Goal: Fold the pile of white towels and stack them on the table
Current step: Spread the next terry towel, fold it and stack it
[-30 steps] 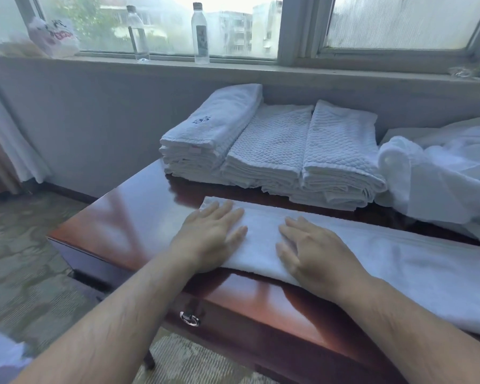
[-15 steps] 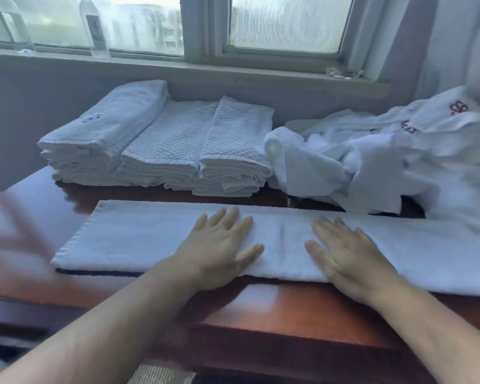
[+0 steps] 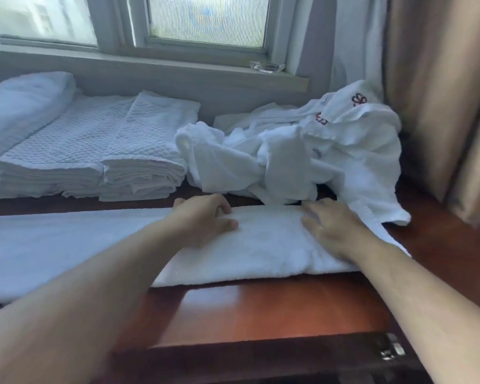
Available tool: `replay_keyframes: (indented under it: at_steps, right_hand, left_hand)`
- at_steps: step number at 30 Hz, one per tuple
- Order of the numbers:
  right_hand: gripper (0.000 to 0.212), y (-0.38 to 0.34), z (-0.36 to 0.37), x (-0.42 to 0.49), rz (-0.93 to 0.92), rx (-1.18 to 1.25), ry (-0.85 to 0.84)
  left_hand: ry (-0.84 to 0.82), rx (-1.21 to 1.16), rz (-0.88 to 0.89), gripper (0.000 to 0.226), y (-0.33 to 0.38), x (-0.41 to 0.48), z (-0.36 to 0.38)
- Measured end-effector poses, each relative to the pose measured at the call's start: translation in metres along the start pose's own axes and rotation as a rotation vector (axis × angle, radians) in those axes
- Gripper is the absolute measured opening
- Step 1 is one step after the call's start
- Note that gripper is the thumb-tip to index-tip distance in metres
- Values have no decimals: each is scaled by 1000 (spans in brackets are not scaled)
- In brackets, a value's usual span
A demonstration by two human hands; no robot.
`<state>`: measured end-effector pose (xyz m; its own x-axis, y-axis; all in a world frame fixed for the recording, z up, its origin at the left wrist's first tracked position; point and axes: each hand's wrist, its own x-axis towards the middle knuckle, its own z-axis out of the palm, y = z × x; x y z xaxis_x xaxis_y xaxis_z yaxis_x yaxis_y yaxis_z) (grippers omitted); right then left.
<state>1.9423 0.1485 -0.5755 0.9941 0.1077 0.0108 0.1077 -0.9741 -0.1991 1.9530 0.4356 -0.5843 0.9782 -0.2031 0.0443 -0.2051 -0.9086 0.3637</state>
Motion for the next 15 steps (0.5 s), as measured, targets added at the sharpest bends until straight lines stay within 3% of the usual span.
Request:
replay_keyframes:
  at_steps: [4,8,15]
  right_hand:
    - [43,-1,-2,13,-29,14,-17]
    - [24,4,-3,23,-75,0,-39]
    - [28,14,4,24,-145,161,214]
  left_hand:
    - [-37,-12,25,27,-2,8,-4]
    - [-45,-29,75,27,-1,11,-10]
    - [54,94,92,33,-9,13,-2]
